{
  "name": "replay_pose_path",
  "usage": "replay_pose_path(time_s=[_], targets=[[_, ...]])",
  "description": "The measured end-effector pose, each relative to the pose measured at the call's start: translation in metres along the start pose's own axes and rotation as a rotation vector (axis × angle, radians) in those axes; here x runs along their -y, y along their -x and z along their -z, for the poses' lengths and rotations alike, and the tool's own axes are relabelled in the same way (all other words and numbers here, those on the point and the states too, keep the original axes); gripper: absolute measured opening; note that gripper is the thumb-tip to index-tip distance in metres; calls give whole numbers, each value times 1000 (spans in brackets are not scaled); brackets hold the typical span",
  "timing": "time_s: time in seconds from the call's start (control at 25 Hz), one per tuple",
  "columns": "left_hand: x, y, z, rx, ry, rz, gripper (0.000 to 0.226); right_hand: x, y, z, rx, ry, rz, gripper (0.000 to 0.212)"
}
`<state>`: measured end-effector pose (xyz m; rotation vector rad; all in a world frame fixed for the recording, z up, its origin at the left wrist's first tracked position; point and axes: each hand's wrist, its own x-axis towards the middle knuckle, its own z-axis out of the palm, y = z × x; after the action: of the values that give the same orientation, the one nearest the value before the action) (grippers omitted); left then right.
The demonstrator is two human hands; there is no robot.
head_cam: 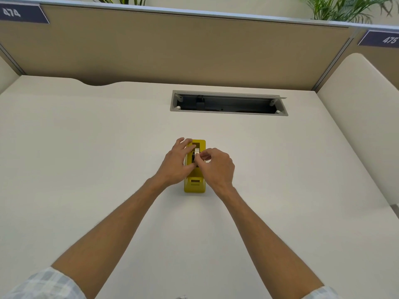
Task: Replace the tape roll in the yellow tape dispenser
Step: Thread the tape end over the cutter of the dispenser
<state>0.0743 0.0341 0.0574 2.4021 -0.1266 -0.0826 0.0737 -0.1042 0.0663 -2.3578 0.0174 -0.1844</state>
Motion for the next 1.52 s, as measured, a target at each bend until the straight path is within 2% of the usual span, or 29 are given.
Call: replay_pose_path(time_s=[0.28, 0.44, 0.56, 0.68, 1.0, 1.08, 1.24, 1.36, 1.52], targets=[[-3, 5, 2, -124, 68, -76, 39, 2, -4, 4, 28, -7, -9, 23], [-6, 6, 1, -201, 83, -89, 39, 3, -5, 5, 32, 2, 2, 24], [-5, 0, 1, -125, -58, -42, 53, 3, -5, 5, 30, 1, 7, 23], [0, -5, 1, -41, -142, -46, 49, 3, -5, 4, 29, 0, 7, 23], [-4, 9, 1, -167, 25, -105, 35, 3, -5, 5, 29, 0, 7, 24], [-6, 9, 1, -200, 51, -71, 36, 4, -4, 5, 32, -1, 7, 24], [-8, 1, -2, -100, -100, 22, 60, 4, -3, 5, 22, -9, 8, 23], [-4, -2, -4, -49, -144, -12, 54, 3, -2, 4, 25, -5, 4, 24], [-4, 6, -5, -114, -33, -72, 45, 3, -3, 4, 27, -6, -4, 25]])
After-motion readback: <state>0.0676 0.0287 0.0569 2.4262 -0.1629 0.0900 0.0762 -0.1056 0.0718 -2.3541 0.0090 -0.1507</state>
